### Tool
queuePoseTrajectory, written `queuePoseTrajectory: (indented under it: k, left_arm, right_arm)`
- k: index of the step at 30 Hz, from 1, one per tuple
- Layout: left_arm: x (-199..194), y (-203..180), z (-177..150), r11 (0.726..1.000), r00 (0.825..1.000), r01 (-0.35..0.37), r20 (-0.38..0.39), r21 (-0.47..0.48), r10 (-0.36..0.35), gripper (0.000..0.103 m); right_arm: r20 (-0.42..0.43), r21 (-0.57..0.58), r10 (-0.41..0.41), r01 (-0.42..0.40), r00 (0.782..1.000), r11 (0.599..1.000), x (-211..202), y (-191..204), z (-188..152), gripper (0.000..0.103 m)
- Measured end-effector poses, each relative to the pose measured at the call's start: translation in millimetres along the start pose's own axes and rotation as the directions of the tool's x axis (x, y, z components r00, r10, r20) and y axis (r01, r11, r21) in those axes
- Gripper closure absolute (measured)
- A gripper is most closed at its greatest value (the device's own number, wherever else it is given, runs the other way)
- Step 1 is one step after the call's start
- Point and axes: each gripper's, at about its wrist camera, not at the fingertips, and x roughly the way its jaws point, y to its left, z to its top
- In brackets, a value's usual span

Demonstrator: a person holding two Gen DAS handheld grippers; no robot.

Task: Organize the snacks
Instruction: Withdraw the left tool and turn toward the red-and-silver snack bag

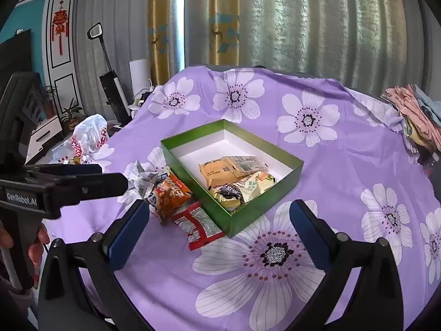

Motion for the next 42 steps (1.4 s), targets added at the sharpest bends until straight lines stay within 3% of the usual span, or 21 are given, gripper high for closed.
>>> queuePoseTrajectory:
  k: [12, 29, 35, 42]
  left_arm:
    - [-9, -3, -5, 1.0, 1.0, 0.0, 0.003, 0.0, 0.0, 0.002]
    - [11, 1, -16, 1.0, 0.999, -0.001, -0.051, -0.02, 0.0, 0.002]
    - [31, 11, -24, 1.0, 0.996, -0.006, -0.091, -0.029, 0.003, 0.002]
    - [56, 18, -39, 0.998, 0.99, 0.057, -0.129, -0.033, -0.06, 0.002]
  right_arm:
    - [0.031, 0.001, 0.004, -0.004, 1.0, 1.0, -19, 5, -1, 0.001]
    - [-0.03, 0.03, 0.018, -0.017, 0.999, 0.999, -5, 1, -18, 0.001]
    - [-0.105, 0.078, 0.06, -0.052, 0.993, 0.996, 17, -6, -37, 0.001]
    - [-0.169, 0.13, 0.169, -0.148, 0.971, 0.98, 47, -8, -61, 0.001]
